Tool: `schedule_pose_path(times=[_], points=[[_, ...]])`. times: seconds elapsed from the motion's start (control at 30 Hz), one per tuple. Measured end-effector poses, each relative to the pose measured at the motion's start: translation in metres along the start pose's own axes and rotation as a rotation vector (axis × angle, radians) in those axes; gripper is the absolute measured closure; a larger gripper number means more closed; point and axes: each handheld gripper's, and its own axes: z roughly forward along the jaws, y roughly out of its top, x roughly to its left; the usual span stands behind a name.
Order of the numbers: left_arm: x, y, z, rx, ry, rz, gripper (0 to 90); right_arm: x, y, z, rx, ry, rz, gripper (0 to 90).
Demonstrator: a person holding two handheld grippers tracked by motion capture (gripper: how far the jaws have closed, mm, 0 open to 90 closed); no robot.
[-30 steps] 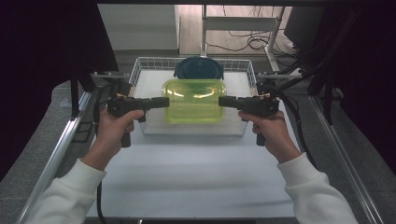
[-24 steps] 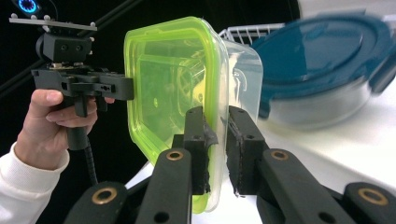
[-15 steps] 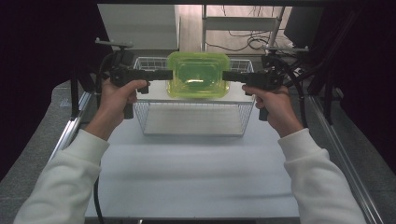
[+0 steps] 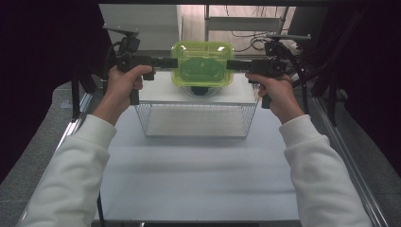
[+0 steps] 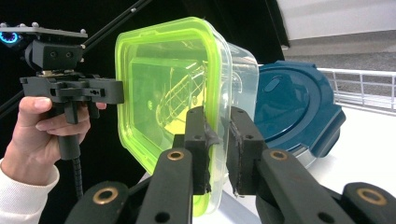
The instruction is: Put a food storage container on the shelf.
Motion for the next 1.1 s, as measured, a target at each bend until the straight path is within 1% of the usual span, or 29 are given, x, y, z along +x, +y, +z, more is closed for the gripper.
schedule_pose_path(times=[0.07, 0.1, 0.13, 0.2, 0.27, 0.3, 0.33, 0.4, 0.43, 0.57, 0.63, 0.7, 0.73, 0.77, 0.8, 0.83, 0.9, 0.93, 0.97, 1.0, 1.03, 1.07, 1.1], points=[[0.003, 0.002, 0.001, 0.005, -0.004, -0.008, 80.5, 0.0, 0.001, 0.0, 0.001, -0.002, 0.005, 78.2], [0.005, 0.003, 0.004, 0.011, 0.0, -0.02, 80.7, -0.002, 0.003, 0.001, 0.004, -0.006, 0.01, 78.2], [0.005, 0.003, 0.004, 0.011, 0.0, -0.02, 80.8, -0.003, 0.004, 0.002, 0.007, -0.013, 0.016, 78.2], [0.011, 0.004, 0.009, 0.012, 0.003, -0.04, 81.0, -0.005, 0.005, 0.004, 0.013, -0.021, 0.029, 78.2], [0.016, 0.005, 0.011, 0.017, 0.002, -0.051, 81.0, -0.008, 0.006, 0.007, 0.017, -0.025, 0.039, 78.2], [0.016, 0.005, 0.011, 0.017, 0.002, -0.051, 81.1, -0.01, 0.006, 0.008, 0.02, -0.028, 0.044, 78.1], [0.02, 0.006, 0.013, 0.012, -0.002, -0.074, 81.1, -0.011, 0.007, 0.009, 0.022, -0.029, 0.051, 78.2], [0.023, 0.006, 0.014, 0.017, -0.005, -0.081, 81.0, -0.016, 0.008, 0.012, 0.026, -0.033, 0.07, 78.1], [0.027, 0.008, 0.018, 0.022, -0.006, -0.099, 81.0, -0.018, 0.009, 0.014, 0.029, -0.035, 0.084, 78.1], [0.035, 0.01, 0.026, 0.038, 0.001, -0.127, 81.0, -0.027, 0.012, 0.019, 0.029, -0.054, 0.106, 78.2], [0.037, 0.01, 0.028, 0.042, 0.007, -0.132, 81.1, -0.028, 0.013, 0.02, 0.035, -0.06, 0.112, 78.1], [0.046, 0.011, 0.032, 0.029, -0.011, -0.162, 81.0, -0.034, 0.012, 0.025, 0.047, -0.078, 0.128, 77.7], [0.048, 0.012, 0.033, 0.026, -0.017, -0.173, 80.9, -0.037, 0.012, 0.026, 0.043, -0.076, 0.144, 77.4], [0.048, 0.012, 0.033, 0.026, -0.017, -0.173, 80.7, -0.037, 0.012, 0.026, 0.043, -0.076, 0.144, 77.4], [0.051, 0.013, 0.035, 0.022, -0.02, -0.184, 80.3, -0.042, 0.013, 0.028, 0.042, -0.062, 0.174, 76.8], [0.053, 0.014, 0.036, 0.018, -0.022, -0.195, 80.3, -0.042, 0.013, 0.028, 0.042, -0.062, 0.174, 76.8], [0.058, 0.015, 0.038, 0.011, -0.03, -0.222, 79.0, -0.05, 0.015, 0.032, 0.043, -0.052, 0.215, 75.4], [0.063, 0.015, 0.04, 0.003, -0.045, -0.242, 78.7, -0.052, 0.016, 0.034, 0.044, -0.05, 0.225, 75.0], [0.065, 0.015, 0.041, 0.001, -0.049, -0.255, 78.2, -0.053, 0.016, 0.035, 0.044, -0.051, 0.235, 74.5], [0.065, 0.015, 0.041, 0.001, -0.049, -0.255, 77.9, -0.054, 0.016, 0.036, 0.045, -0.051, 0.241, 73.9], [0.069, 0.015, 0.042, -0.003, -0.054, -0.288, 77.6, -0.056, 0.016, 0.038, 0.044, -0.051, 0.25, 73.4], [0.069, 0.015, 0.042, -0.003, -0.054, -0.288, 77.2, -0.056, 0.016, 0.038, 0.044, -0.051, 0.25, 73.4], [0.072, 0.015, 0.044, -0.007, -0.053, -0.316, 76.8, -0.059, 0.016, 0.041, 0.044, -0.047, 0.265, 72.3]])
